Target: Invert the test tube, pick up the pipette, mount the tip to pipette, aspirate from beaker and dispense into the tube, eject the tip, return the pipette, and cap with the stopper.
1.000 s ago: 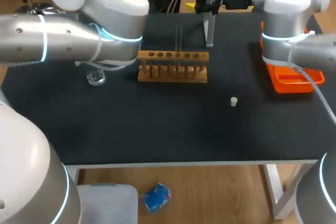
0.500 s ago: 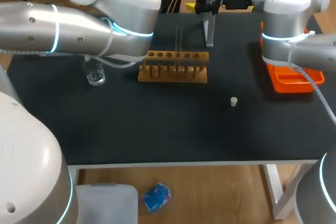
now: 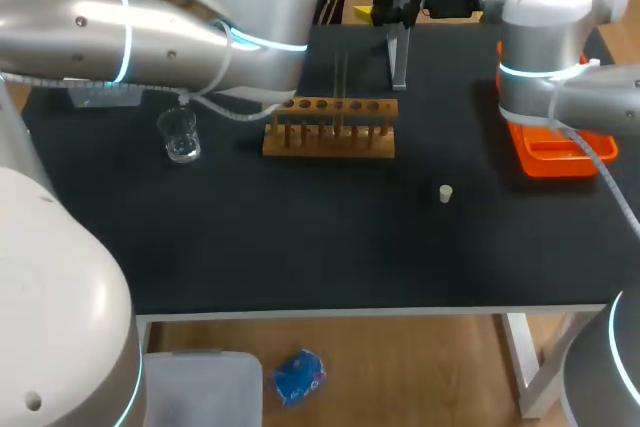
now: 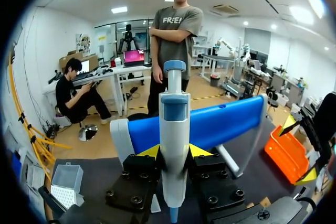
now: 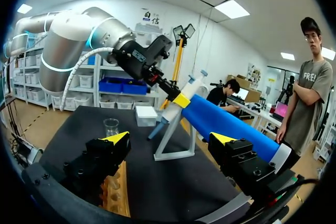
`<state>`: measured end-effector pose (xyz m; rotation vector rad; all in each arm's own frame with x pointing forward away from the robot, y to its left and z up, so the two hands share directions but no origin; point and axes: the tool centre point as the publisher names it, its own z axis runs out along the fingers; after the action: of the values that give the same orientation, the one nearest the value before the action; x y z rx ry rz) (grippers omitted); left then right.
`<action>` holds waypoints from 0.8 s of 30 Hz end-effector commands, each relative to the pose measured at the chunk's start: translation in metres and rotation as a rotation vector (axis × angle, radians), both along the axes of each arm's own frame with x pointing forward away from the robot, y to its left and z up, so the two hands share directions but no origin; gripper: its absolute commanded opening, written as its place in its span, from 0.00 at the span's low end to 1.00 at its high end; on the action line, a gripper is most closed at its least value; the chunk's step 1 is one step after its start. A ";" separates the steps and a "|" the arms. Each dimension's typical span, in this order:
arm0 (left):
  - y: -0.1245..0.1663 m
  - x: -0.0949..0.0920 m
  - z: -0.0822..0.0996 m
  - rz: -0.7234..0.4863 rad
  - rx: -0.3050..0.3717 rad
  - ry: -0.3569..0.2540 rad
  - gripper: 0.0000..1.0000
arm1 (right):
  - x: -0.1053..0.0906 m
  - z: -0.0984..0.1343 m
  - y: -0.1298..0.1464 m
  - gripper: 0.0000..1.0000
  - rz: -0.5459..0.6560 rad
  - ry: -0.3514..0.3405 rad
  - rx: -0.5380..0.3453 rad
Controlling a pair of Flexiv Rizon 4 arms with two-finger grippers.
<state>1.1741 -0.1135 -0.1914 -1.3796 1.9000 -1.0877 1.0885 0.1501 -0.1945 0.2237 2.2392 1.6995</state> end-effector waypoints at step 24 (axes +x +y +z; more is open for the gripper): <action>0.000 0.018 -0.013 0.017 0.018 0.093 0.00 | 0.001 0.000 -0.001 1.00 0.004 0.001 -0.001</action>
<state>1.1881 -0.1125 -0.2058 -1.4479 1.9399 -1.0263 1.0885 0.1501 -0.1944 0.2238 2.2392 1.6995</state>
